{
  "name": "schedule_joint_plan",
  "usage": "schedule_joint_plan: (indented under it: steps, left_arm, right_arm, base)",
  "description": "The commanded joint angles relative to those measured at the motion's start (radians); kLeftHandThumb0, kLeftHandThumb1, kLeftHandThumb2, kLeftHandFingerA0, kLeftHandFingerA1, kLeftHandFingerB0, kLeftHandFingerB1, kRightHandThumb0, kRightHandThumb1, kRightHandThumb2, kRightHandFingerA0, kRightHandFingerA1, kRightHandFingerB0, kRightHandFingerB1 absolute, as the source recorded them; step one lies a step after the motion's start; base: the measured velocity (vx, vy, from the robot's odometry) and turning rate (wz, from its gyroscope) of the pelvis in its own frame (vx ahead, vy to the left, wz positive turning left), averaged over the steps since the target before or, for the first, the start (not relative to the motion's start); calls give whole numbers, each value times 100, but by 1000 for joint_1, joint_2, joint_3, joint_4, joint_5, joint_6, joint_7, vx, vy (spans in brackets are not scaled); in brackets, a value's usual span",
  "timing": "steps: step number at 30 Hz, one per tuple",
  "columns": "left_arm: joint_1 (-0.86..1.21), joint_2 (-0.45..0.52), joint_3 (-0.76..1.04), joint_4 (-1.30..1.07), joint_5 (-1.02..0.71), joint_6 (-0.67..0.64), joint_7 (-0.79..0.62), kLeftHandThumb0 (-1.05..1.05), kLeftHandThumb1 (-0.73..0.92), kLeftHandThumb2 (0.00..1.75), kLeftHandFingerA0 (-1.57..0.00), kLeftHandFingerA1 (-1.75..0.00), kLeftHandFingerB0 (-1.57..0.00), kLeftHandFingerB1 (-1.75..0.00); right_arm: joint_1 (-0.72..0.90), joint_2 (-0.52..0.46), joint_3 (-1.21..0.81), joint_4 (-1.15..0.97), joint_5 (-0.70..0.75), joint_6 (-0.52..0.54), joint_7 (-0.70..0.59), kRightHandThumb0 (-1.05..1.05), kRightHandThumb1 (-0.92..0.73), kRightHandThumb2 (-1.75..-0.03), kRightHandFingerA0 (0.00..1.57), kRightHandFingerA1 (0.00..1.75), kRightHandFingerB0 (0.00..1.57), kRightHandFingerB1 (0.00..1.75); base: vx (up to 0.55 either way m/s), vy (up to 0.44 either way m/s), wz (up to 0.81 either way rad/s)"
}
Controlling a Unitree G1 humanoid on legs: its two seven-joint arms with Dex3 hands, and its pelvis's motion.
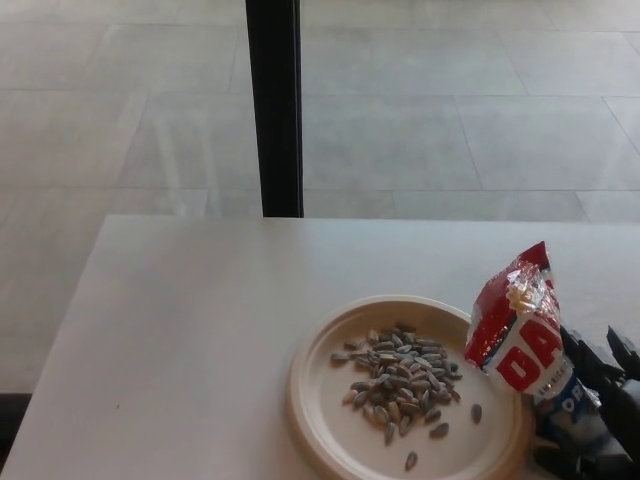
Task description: The robot uses its right hand to pick up a bag of sunflower seeds kept in the middle of the desk and tilts it over a plate kept next to it to pour out a few seeds and then puts the bag of seeds back on the desk
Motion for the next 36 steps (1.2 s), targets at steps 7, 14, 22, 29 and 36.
schedule_joint_plan:
  steps: [7,14,22,29,36]
  left_arm:
    - [10,4,-9,-1,22,-30,19,-89,89,67,-40,-58,-37,-38]
    - [5,5,1,2,14,-20,14,-88,89,67,-39,-55,-37,-38]
    - [3,12,2,1,16,-19,22,-88,88,67,-39,-56,-40,-39]
    - [-10,11,13,3,4,-11,4,-88,87,67,-37,-53,-39,-38]
    - [-4,1,26,0,-10,-20,-7,-90,87,66,-40,-62,-38,-41]
  right_arm:
    - [58,-85,-103,-214,77,114,178,-105,-72,-64,0,0,0,0]
    - [165,-175,-199,-425,192,183,370,-105,-73,-66,0,0,0,0]
    - [395,-317,-364,-436,288,102,475,-105,-73,-65,0,0,0,0]
    - [523,-374,-691,-244,668,140,757,-104,-59,-86,0,0,0,2]
    - [392,-363,-1040,273,819,147,673,-105,-62,-99,0,10,0,2]
  base:
    - [0,0,0]
    - [0,0,0]
    - [0,0,0]
    - [0,0,0]
    - [0,0,0]
